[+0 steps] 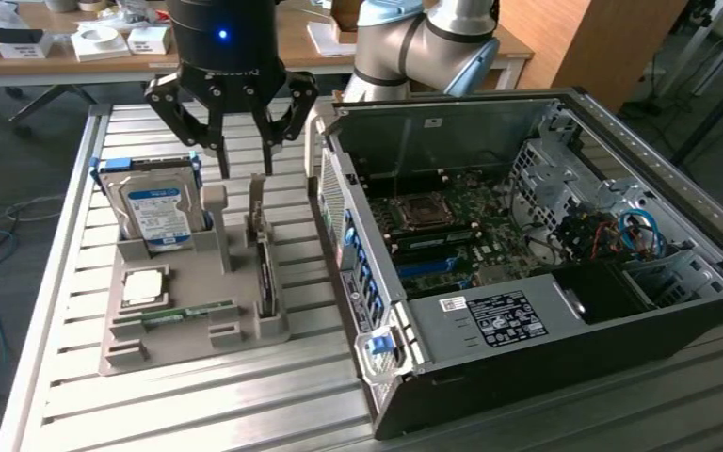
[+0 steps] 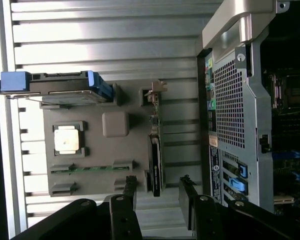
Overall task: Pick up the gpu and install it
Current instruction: 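Pick up the gpu and move the gpu toward the slot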
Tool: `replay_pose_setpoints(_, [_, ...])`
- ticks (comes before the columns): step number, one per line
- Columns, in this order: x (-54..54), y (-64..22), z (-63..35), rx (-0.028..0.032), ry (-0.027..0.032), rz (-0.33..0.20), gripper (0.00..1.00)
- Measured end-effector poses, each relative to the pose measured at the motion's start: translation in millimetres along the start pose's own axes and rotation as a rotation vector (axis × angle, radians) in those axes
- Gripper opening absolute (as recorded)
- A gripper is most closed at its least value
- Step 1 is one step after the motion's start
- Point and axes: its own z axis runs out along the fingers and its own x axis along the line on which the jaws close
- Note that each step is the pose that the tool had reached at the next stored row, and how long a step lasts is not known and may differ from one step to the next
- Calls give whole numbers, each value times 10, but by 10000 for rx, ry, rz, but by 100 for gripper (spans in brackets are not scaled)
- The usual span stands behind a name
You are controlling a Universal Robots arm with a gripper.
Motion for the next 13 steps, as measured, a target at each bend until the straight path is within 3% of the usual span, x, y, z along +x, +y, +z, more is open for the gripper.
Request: replay_pose_setpoints(13, [1, -2, 46, -1, -2, 0, 47])
